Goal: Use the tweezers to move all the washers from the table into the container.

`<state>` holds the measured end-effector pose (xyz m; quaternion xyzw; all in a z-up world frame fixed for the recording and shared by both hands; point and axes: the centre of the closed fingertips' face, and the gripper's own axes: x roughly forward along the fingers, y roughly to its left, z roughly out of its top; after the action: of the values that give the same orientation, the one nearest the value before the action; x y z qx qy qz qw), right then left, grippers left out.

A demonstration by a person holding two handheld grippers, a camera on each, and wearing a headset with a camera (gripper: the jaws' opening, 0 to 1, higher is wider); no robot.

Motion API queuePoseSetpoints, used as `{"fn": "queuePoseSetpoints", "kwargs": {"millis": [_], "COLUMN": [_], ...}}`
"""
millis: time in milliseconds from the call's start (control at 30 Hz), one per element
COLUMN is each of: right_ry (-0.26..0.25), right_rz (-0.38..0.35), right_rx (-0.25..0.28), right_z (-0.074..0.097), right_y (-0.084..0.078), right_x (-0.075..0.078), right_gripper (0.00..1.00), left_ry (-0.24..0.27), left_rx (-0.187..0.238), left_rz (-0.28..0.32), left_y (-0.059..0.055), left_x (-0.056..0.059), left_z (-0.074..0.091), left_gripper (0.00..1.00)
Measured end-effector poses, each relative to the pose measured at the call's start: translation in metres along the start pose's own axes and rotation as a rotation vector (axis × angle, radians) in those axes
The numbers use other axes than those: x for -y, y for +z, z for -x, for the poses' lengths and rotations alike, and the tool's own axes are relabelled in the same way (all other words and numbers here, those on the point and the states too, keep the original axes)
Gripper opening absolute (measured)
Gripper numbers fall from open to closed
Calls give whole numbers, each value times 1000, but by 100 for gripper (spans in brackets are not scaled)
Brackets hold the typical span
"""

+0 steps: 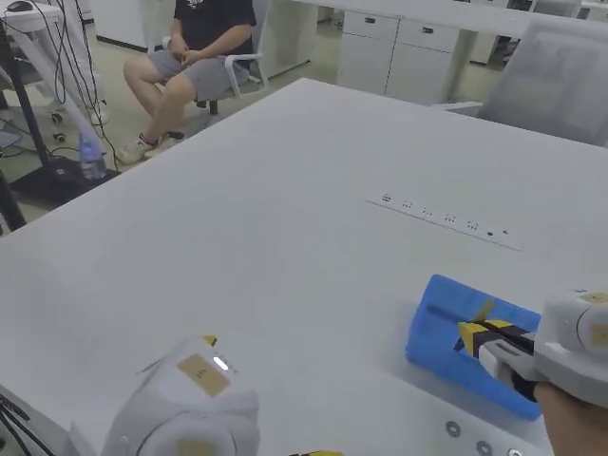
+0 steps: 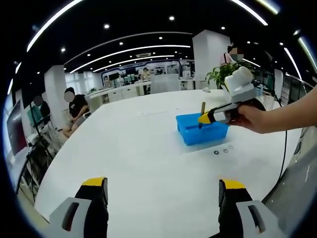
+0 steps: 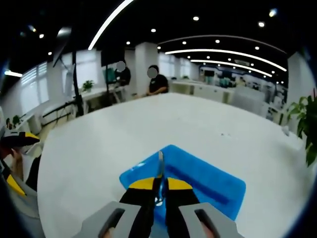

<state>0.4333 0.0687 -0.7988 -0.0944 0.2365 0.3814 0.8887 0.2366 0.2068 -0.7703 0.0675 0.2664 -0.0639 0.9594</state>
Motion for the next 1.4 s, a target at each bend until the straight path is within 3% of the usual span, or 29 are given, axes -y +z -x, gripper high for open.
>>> {"fn": "queuePoseSetpoints", "kwargs": {"millis": [400,567,900,1167,1400], "right_ry": [-6,3,51,77,88], "right_rz": [-25,-23,-2,30,9], "right_rx": [-2,40,127,107,65], "right_z": [6,21,60,79,81], "right_y": [3,20,46,30,8], "right_x": [3,1,-19,-35,-45], "right_gripper": [4,4,4,4,4], "left_ry": [-6,-10,-8,-6,-8], "left_rx": [-2,6,11,9,5], "left_rz": [-1,2,-1,-5,-9], "left_y": [-1,1,2,1,0], "left_x": [1,1,2,2,2], "left_z": [0,1,1,1,0], "left_gripper": [93,93,93,93,92]}}
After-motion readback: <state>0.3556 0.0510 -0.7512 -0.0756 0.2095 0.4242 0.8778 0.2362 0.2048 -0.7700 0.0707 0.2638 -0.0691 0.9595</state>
